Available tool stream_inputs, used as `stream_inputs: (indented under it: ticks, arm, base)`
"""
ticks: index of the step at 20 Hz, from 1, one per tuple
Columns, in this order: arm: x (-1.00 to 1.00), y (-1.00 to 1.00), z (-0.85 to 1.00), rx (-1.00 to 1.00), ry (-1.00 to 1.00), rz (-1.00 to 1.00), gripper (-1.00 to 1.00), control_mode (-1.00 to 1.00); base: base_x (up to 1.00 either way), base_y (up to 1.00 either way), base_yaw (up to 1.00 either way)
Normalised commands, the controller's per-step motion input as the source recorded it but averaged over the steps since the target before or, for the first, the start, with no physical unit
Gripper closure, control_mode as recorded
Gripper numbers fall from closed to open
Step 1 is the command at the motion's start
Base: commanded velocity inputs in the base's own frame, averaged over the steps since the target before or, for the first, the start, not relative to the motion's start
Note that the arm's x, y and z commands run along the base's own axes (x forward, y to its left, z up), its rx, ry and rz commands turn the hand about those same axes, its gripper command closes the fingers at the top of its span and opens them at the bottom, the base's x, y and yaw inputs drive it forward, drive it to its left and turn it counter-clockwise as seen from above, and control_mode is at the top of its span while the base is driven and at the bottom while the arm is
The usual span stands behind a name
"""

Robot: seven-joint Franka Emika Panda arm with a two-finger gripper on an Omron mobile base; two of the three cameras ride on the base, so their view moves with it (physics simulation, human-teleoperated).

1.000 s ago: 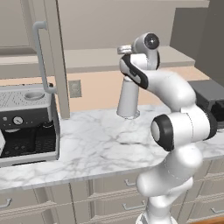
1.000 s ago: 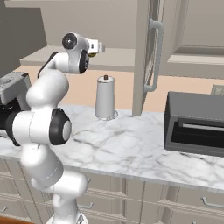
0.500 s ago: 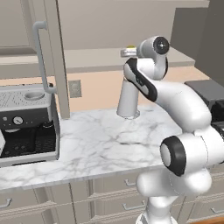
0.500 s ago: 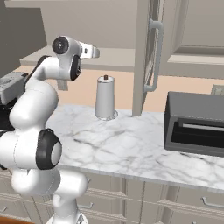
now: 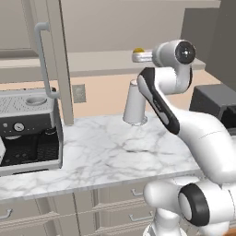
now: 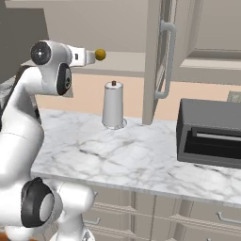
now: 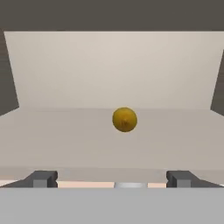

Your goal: Pick the lemon from the counter and place it in the cabinet. Then close the cabinet.

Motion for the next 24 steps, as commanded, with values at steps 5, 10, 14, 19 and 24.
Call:
stream_inputs:
  ticks: [5,10,14,19,24]
  arm:
    - [-1.0,0.19,0.16,-0.06,-0.01,0.0,-1.0,-1.0]
    - [-1.0,0.29,0.0,-0.03,0.0,0.0,-1.0,-1.0]
    - [-1.0,0.47,0.09,-0.09,0.0,0.0,-1.0,-1.0]
    - [-1.0,0.56,0.01,-0.08,0.0,0.0,-1.0,-1.0]
    - [-0.93,0.6,0.0,-0.05,0.0,0.0,-1.0,-1.0]
  base:
    - [0.0,0.0,0.0]
    - [0.0,0.0,0.0]
    - [0.0,0.0,0.0]
    - [0.0,0.0,0.0]
    - [0.0,0.0,0.0]
